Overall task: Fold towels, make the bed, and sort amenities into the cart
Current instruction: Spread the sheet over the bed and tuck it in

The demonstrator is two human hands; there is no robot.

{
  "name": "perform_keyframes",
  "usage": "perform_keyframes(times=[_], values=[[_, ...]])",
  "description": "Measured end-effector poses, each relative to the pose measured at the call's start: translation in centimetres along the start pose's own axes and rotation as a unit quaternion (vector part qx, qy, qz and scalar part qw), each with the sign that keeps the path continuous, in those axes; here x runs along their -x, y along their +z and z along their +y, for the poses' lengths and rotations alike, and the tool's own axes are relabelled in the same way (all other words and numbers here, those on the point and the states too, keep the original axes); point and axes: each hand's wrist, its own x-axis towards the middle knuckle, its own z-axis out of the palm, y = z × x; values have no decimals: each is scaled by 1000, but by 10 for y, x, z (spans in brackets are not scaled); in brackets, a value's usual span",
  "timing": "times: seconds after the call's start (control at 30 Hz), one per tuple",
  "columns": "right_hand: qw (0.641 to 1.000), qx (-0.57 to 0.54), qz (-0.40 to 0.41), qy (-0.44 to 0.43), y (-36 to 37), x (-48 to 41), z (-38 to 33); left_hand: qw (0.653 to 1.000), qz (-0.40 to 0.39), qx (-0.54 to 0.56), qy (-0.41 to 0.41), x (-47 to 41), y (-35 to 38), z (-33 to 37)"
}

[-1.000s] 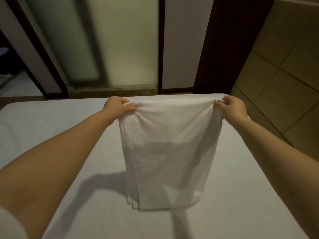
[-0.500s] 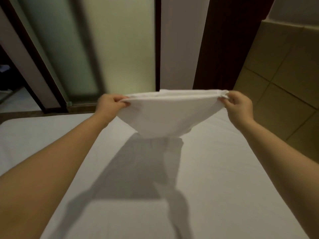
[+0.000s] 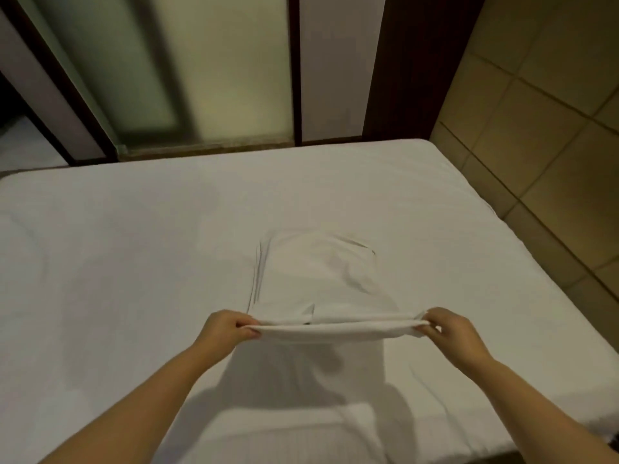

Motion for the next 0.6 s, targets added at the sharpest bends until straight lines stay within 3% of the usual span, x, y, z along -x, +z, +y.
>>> perform_keyframes(times=[0.43,0.6], values=[[993,-42,-93,63,16,142,47,996,0,34,-80,140,98,-22],[989,-68,-90,91,4,147,46,997,20,39,-59,145,101,-10]])
